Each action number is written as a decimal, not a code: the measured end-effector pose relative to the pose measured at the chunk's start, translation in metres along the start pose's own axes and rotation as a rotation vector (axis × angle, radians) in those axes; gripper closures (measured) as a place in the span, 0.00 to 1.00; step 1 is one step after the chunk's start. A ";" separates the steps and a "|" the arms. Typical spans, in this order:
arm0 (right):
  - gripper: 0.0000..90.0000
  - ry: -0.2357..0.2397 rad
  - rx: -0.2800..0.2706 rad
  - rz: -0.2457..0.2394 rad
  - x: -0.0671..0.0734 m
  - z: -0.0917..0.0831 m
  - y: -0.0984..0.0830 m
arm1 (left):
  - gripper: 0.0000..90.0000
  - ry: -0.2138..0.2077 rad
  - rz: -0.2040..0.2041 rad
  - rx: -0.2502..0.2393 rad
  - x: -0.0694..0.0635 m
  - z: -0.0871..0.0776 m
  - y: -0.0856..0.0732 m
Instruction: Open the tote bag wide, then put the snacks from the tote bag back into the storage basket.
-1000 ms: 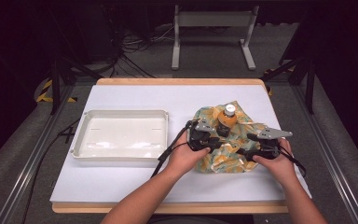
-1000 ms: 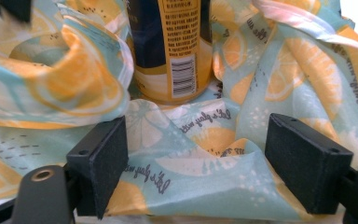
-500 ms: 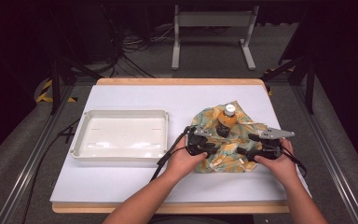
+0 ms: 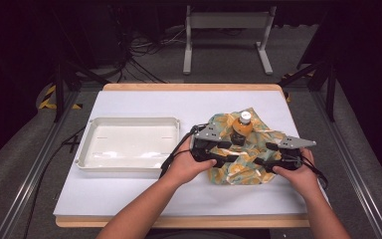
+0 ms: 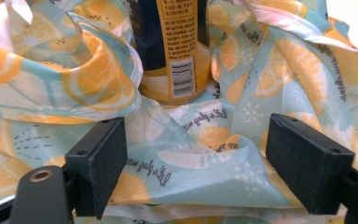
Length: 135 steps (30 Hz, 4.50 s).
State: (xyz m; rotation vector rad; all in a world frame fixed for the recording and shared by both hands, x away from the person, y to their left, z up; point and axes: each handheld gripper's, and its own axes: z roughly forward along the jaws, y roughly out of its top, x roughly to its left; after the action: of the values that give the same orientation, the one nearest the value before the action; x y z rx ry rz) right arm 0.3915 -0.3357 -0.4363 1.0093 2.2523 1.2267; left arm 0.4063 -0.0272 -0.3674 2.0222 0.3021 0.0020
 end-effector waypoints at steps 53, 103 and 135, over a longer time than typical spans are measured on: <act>0.23 0.047 -0.073 0.023 -0.005 -0.009 0.004 | 0.41 0.070 -0.052 -0.134 0.069 0.046 0.054; 0.20 0.064 -0.107 0.033 -0.007 -0.018 0.007 | 0.65 0.211 -0.023 -0.178 0.031 -0.001 0.094; 0.19 0.046 -0.107 0.023 -0.009 -0.019 0.005 | 0.65 0.342 -0.054 -0.197 0.011 -0.097 0.081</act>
State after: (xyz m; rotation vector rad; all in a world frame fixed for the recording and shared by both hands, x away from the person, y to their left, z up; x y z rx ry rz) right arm 0.3883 -0.3513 -0.4221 0.9793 2.1892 1.3774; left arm 0.4211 0.0264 -0.2527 1.8116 0.5503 0.3349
